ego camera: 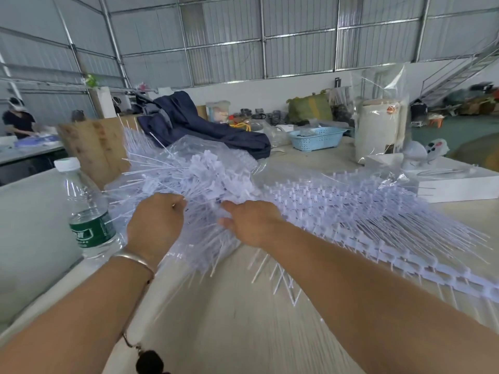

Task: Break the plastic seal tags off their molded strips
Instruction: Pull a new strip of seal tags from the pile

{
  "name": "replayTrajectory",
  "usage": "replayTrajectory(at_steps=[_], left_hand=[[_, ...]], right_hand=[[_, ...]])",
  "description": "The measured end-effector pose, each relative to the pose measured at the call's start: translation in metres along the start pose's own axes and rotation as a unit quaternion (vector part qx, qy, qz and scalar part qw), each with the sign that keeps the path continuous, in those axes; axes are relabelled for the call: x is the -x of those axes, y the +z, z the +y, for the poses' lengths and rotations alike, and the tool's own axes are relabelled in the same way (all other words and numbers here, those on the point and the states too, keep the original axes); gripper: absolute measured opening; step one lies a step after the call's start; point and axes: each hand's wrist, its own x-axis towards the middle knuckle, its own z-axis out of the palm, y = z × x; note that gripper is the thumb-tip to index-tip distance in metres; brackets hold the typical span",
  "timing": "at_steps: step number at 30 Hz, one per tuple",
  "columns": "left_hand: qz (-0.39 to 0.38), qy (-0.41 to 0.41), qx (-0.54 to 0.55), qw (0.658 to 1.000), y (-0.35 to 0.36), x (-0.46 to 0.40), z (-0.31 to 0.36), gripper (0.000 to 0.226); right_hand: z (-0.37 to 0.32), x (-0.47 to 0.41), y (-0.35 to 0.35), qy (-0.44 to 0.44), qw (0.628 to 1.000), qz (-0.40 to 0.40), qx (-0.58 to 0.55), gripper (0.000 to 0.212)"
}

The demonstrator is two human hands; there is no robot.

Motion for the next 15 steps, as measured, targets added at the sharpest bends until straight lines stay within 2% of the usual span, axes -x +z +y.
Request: replayTrajectory(at_steps=[3,5,6,8,11,15], left_hand=[[0.023,0.039,-0.045,0.998,-0.006,0.001,-0.001,0.024],[0.030,0.054,-0.046,0.997,-0.009,0.000,-0.001,0.024],[0.033,0.063,-0.048,0.996,-0.009,0.000,-0.001,0.023],[0.044,0.098,-0.061,0.992,-0.008,0.000,0.001,0.022],[0.052,0.168,-0.091,0.980,0.001,0.002,0.009,0.022],[-0.032,0.193,-0.246,0.949,0.031,-0.007,0.033,0.023]], right_hand=[[-0.006,-0.009,-0.004,0.068,0.993,0.090,-0.038,0.040],[-0.005,-0.011,-0.007,0.115,0.984,0.118,-0.060,0.017],[-0.003,-0.011,-0.009,0.135,0.980,0.127,-0.078,0.013],[0.004,-0.009,-0.011,0.177,0.962,0.146,-0.151,0.027],[0.012,-0.004,-0.018,0.200,0.924,0.188,-0.267,0.030],[0.008,-0.003,-0.026,0.156,0.907,0.253,-0.299,0.033]])
